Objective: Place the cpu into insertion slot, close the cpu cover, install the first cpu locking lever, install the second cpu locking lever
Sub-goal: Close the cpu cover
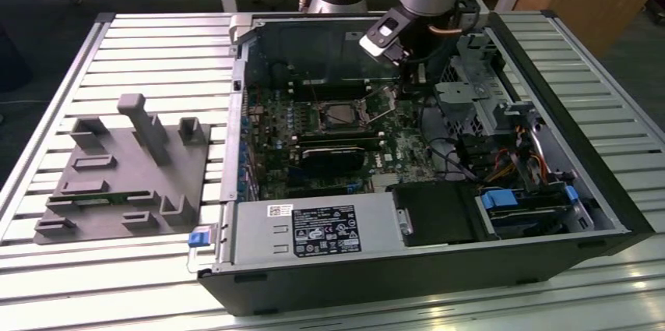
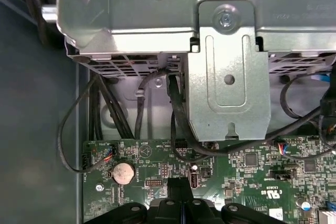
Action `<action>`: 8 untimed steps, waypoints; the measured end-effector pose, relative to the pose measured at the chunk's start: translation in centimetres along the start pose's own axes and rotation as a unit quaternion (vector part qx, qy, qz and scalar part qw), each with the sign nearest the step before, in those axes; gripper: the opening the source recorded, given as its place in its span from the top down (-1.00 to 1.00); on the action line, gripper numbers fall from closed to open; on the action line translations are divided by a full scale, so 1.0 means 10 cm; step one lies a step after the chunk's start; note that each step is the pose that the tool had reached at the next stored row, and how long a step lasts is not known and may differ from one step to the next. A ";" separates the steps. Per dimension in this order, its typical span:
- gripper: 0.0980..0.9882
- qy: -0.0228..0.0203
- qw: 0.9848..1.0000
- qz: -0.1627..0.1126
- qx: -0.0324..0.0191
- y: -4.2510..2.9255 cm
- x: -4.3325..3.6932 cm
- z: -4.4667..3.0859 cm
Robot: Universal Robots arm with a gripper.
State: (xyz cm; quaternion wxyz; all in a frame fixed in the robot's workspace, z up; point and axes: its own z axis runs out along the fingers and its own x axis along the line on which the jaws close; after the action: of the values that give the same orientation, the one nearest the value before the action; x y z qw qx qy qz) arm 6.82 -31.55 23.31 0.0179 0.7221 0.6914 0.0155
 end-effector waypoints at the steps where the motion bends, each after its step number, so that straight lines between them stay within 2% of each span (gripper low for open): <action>1: 0.98 0.000 1.000 0.000 0.000 0.000 0.000 0.009; 8: 0.98 -0.001 1.000 0.000 0.000 -0.002 0.000 0.036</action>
State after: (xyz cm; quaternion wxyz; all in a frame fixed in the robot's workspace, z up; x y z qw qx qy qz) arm 6.82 -31.55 22.95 0.0184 0.7220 0.6915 0.0149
